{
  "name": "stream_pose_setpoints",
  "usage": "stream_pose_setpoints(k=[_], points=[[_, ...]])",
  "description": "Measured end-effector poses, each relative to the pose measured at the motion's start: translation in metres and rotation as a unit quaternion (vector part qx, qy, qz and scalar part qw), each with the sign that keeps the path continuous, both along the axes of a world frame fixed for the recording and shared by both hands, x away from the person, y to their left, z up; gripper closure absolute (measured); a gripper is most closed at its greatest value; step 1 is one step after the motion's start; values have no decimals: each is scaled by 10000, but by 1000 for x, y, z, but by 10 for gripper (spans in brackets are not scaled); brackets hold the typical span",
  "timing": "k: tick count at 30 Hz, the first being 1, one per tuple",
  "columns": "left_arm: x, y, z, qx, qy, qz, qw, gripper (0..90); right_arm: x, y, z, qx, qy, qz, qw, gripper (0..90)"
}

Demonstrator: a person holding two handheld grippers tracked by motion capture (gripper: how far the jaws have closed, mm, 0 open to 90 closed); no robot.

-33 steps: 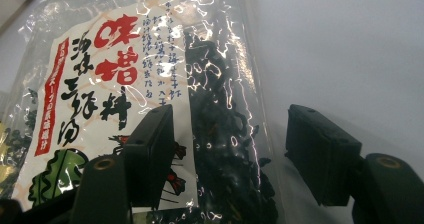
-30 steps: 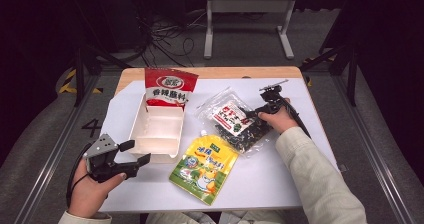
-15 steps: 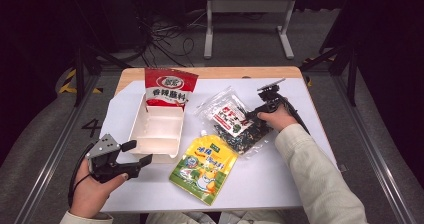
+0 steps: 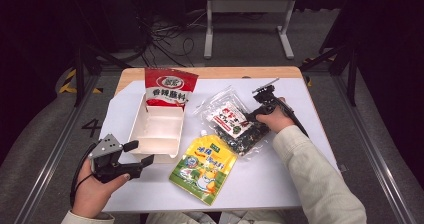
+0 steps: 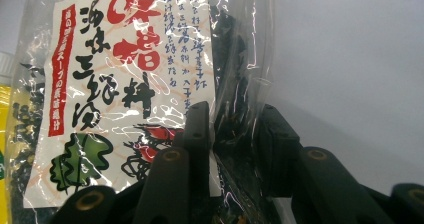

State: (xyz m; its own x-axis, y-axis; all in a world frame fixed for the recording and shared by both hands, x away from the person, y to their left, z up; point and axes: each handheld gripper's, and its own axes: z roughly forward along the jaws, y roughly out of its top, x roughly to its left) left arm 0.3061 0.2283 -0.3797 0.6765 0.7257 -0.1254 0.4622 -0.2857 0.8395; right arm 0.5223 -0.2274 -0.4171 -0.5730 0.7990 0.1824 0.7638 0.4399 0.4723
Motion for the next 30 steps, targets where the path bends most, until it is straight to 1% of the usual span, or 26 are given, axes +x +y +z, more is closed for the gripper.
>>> stream_pose_setpoints(k=[2, 7, 9, 10, 12, 13, 17, 20, 22, 23, 30], points=[[0, 0, 0, 16, 7, -10, 10000, 267, -3, 1, 3, -130, -171, -15, 9998, 805], [2, -4, -1, 6, 2, -56, 10000, 267, -9, 6, 7, -364, -226, -105, 9990, 840], [3, -5, 0, 21, -20, -72, 10000, 267, -11, 4, 9, -369, -268, -115, 9989, 852], [4, -6, -1, -7, -24, -65, 10000, 266, -13, 3, 9, -357, -291, -133, 9988, 854], [5, -6, 0, -15, -2, -80, 10000, 266, -18, -1, 13, -223, -406, -188, 9987, 857], [5, -7, 0, -6, -25, -94, 10000, 266, -20, -4, 16, -136, -447, -204, 9987, 858], [8, -11, 2, 3, -39, -145, 9999, 268, -32, -11, 32, 86, -741, -196, 9970, 859], [10, -15, 3, 38, -55, -211, 9998, 269, -43, -16, 45, 243, -984, -153, 9947, 859], [11, -19, 3, 37, -76, -248, 9997, 268, -50, -18, 53, 344, -1091, -126, 9934, 861], [12, -20, 2, 30, -77, -258, 9996, 268, -55, -20, 57, 364, -1201, -102, 9920, 862], [17, -30, 2, 39, -28, -398, 9992, 268, -80, -25, 77, 483, -1598, 28, 9860, 864]])
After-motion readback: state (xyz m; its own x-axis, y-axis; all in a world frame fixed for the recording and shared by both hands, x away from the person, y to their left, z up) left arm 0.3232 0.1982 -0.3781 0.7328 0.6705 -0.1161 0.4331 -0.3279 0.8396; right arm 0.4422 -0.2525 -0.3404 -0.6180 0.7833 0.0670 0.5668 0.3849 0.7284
